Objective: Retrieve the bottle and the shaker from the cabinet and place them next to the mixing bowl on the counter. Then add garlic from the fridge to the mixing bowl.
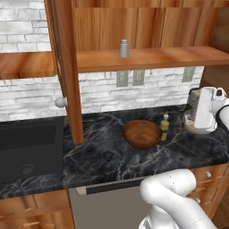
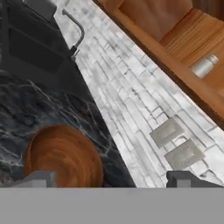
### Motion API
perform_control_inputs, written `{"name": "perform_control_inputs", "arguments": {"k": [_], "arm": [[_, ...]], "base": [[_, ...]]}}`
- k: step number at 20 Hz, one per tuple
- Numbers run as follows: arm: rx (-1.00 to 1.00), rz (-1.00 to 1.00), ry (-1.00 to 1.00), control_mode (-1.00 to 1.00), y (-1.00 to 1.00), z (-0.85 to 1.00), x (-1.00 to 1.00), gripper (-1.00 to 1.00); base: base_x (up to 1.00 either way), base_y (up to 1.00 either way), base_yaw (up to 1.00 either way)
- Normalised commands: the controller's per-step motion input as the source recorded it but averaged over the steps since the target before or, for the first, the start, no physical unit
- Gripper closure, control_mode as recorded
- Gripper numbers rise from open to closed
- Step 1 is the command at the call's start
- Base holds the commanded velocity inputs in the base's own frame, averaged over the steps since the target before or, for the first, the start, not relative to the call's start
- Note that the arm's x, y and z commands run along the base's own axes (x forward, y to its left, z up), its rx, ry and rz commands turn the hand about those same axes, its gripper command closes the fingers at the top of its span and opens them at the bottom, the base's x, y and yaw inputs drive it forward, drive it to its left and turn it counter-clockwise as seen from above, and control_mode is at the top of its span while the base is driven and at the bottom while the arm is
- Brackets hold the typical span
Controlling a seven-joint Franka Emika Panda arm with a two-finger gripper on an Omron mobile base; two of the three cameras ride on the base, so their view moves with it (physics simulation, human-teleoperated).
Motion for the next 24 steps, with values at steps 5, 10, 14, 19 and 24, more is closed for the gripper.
{"name": "perform_control_inputs", "arguments": {"k": [5, 10, 14, 19, 24], "arm": [[-0.45, 0.28, -0.23, -1.0, 0.34, 0.43, -0.4, -1.0], [-0.52, 0.22, -0.34, -1.0, 0.61, 0.26, -0.42, -1.0], [-0.56, 0.27, -0.34, -1.0, 0.7, 0.16, -0.32, -1.0], [-0.51, 0.35, -0.19, -1.0, 0.39, 0.14, -0.13, -1.0], [-0.52, 0.26, -0.11, -1.0, 0.16, 0.07, -0.17, -1.0]], "base": [[0.0, 0.0, 0.0], [0.0, 0.0, 0.0], [0.0, 0.0, 0.0], [0.0, 0.0, 0.0], [0.0, 0.0, 0.0]]}}
